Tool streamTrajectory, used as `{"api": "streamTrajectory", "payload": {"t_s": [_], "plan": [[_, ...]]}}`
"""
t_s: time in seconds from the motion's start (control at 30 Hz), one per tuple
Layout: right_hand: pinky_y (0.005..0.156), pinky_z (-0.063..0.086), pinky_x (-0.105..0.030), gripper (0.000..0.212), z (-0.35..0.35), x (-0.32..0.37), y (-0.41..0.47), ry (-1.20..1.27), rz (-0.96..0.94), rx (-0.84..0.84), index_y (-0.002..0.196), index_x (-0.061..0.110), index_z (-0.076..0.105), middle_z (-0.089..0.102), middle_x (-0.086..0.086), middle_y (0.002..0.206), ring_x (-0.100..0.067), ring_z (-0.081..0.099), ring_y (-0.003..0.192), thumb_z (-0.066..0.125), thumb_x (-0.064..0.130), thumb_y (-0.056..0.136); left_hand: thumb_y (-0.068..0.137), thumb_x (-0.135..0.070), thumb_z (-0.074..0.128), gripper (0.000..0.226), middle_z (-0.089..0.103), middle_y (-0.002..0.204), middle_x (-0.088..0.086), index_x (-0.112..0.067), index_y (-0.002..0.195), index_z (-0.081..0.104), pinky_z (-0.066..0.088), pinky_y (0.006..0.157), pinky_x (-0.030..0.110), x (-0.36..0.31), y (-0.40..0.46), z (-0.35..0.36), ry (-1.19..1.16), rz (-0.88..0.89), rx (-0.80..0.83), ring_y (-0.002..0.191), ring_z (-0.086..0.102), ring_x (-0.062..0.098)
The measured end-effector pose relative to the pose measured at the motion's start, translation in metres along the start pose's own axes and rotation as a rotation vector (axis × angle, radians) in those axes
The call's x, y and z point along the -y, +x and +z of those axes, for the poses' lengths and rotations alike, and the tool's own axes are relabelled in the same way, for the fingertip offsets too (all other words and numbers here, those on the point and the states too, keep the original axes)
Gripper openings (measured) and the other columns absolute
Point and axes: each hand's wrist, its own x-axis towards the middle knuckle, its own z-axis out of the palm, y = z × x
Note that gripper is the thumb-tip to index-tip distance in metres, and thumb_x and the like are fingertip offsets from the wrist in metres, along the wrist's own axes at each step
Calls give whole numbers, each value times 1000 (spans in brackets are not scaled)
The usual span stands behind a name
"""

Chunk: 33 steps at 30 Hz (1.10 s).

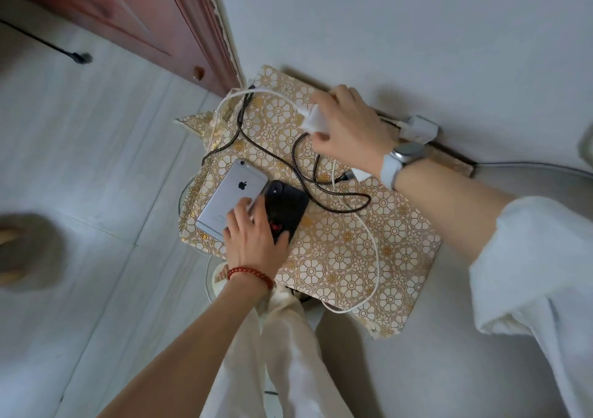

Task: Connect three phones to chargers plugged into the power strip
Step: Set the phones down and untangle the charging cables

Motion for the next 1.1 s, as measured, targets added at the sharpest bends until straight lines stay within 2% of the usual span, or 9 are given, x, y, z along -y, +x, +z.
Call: {"api": "streamTrajectory", "payload": {"t_s": [0.17,0.27,0.33,0.47,0.53,0.63,0.73,0.93,1.1], "plan": [[89,45,-39,50,-20,-9,-80,53,-130,34,123,4,49,52,-22,120,-34,50,109,61,21,78,74,-20,62,73,29,144,23,-15,137,25,25,108,55,-19,24,-46,-127,202,-358,133,26,41],[84,53,-41,50,-26,-9,-112,51,-159,53,119,0,53,57,-24,113,-35,57,101,57,25,76,79,-35,58,68,34,147,10,-26,138,25,6,111,57,-28,41,-66,126,369,-193,140,16,34],[78,54,-39,48,-26,-12,-125,55,-146,-17,114,-2,56,60,-24,106,-35,60,94,58,23,73,87,-35,50,37,61,122,6,-21,121,50,1,112,57,-28,49,-72,169,428,-41,129,40,28],[79,54,-46,49,-22,-42,-141,71,83,-112,115,-2,53,56,-26,109,-39,58,98,68,13,72,91,-27,49,24,70,93,7,-10,98,64,31,106,52,-21,40,-78,45,456,-50,93,63,26],[84,49,-47,50,-17,-62,-150,111,235,-117,120,1,49,54,-24,116,-39,53,105,67,12,74,91,-19,51,21,70,85,12,-5,96,66,51,80,48,-23,22,-78,-36,533,-102,76,64,29],[86,41,-34,51,-8,-87,-160,235,404,-170,122,6,45,52,-19,118,-34,49,109,64,12,75,89,-19,49,25,68,76,13,-4,99,67,54,51,34,-45,-6,-75,-180,647,-93,60,62,27],[84,37,-24,58,-4,-105,-162,376,558,-185,127,14,40,45,-14,122,-24,48,105,65,12,75,88,-16,54,22,70,82,11,-5,100,68,55,53,31,-74,-13,-66,-295,709,-49,63,65,23],[85,48,-28,44,2,-116,-151,625,650,-284,109,12,51,44,-18,117,-27,51,101,65,-2,69,84,-14,56,22,72,83,10,-5,99,69,54,65,25,-106,-13,-54,-428,759,28,69,63,15],[77,45,-21,47,5,-123,-152,628,531,-265,103,10,57,54,-17,111,-28,54,100,61,-11,61,84,-17,57,22,71,82,8,-8,100,70,57,64,36,-97,-25,-44,-402,720,113,69,65,19]]}}
